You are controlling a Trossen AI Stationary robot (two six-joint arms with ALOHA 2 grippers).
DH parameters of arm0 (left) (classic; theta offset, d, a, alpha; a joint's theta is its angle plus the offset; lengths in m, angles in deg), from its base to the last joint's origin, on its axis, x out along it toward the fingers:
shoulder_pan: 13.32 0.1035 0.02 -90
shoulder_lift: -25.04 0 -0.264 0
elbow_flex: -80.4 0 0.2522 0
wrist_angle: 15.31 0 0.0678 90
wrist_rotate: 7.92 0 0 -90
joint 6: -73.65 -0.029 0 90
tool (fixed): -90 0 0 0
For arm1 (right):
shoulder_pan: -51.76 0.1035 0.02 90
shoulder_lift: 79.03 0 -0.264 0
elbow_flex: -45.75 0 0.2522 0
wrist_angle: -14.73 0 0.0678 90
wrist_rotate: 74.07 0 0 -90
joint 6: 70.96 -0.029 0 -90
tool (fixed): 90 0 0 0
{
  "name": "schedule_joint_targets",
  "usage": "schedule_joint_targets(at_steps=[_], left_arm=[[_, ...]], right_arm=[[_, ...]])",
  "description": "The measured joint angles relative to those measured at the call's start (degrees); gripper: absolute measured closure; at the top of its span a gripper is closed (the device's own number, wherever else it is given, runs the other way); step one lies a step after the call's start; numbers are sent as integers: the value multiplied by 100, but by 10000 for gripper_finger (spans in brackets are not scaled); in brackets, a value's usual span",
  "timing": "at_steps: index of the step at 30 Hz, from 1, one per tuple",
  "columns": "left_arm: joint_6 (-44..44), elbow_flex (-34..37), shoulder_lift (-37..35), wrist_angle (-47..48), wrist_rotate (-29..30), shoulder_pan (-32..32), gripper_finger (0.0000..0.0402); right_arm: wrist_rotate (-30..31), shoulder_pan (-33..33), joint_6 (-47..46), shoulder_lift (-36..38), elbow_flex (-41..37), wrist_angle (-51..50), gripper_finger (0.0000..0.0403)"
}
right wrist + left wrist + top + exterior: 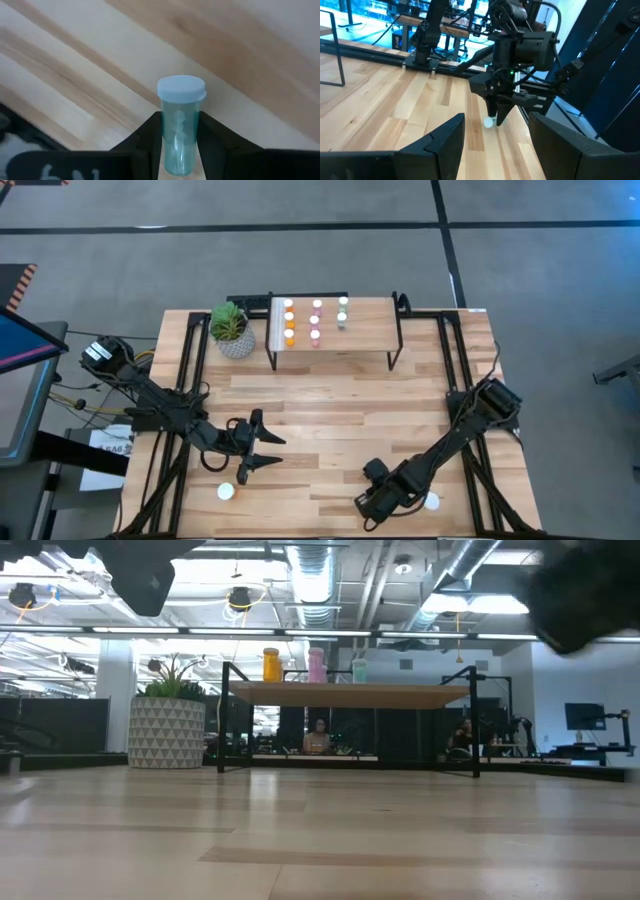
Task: Pick and place medicine bottles onto shelf by color
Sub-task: Put the green pill bottle on the shelf aligned with the other green pill bottles
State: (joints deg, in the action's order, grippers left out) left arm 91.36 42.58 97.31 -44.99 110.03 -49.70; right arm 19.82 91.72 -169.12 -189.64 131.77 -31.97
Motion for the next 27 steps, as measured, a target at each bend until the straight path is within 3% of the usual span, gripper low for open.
schedule_joint_targets(at_steps=[9,12,19,23,27], left_arm=[[-57,0,0,43,90,-2,194],[-57,0,0,44,91,0,194],[-156,2,0,135,148,-2,194],[-246,2,0,213,300,0,194],[-247,2,0,256,305,-2,194]], right_arm=[[1629,-617,1989,179,630,10,278],[2390,-867,2850,566,668,140,279],[3485,-1552,4841,1713,462,431,278],[4207,-2034,5922,2207,-141,1435,278],[4196,-2511,6939,2552,-1200,3276,278]])
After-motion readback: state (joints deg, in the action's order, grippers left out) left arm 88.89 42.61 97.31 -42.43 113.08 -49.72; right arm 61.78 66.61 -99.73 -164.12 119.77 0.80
